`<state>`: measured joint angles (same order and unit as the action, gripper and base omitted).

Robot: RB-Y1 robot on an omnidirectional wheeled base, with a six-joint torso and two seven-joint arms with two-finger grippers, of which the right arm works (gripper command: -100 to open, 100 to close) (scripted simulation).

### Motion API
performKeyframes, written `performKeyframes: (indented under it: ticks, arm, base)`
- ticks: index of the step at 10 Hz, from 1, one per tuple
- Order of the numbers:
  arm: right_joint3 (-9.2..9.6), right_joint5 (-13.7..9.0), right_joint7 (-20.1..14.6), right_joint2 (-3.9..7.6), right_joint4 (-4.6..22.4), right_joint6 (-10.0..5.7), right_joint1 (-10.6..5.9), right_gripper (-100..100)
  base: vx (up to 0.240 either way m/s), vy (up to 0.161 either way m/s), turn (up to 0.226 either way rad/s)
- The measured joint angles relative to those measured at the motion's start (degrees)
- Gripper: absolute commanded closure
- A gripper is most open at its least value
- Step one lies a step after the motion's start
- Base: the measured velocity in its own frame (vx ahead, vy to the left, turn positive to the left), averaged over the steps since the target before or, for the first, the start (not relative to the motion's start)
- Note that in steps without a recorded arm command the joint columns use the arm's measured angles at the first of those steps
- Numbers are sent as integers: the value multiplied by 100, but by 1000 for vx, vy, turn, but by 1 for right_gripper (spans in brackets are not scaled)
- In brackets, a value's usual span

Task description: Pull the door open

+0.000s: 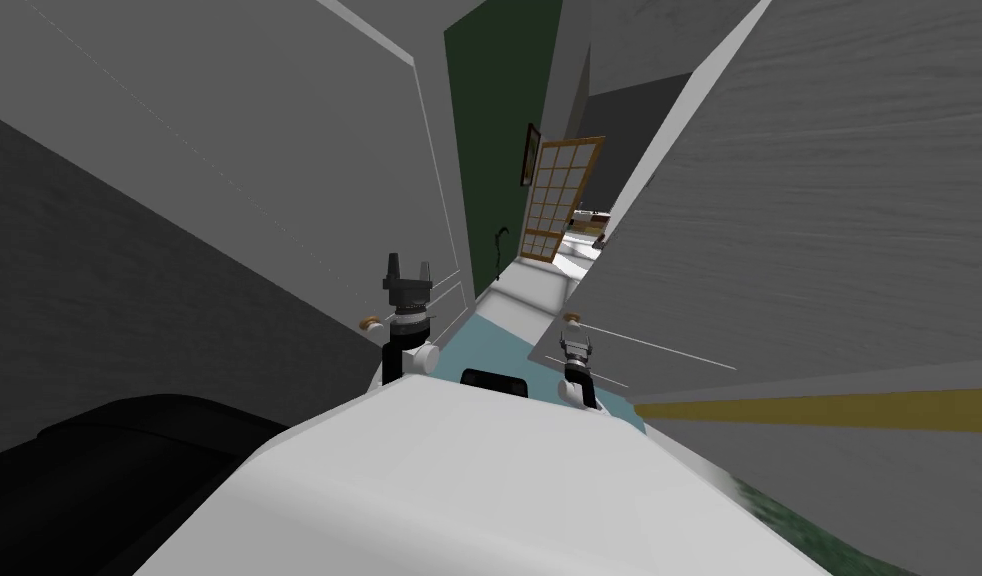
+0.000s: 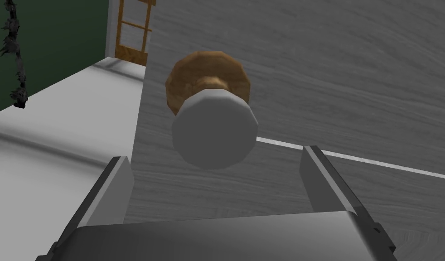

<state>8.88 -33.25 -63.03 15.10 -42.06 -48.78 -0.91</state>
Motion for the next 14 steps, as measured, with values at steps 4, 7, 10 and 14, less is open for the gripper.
performKeyframes:
  ticks: [4, 7, 10, 14]
  arm:
    - [91, -194, -562, -64, -52, 69, -49, -100]
    - [149, -313, -942, -97, -92, 111, -66, -100]
    - [201, -430, -1294, -134, -164, 162, -68, -100]
    - [121, -488, -1524, 54, -16, 75, -29, -100]
  base:
    - [-66, -12, 21]
    - [-48, -11, 11]
    - [-46, -9, 10]
    - [182, -6, 127]
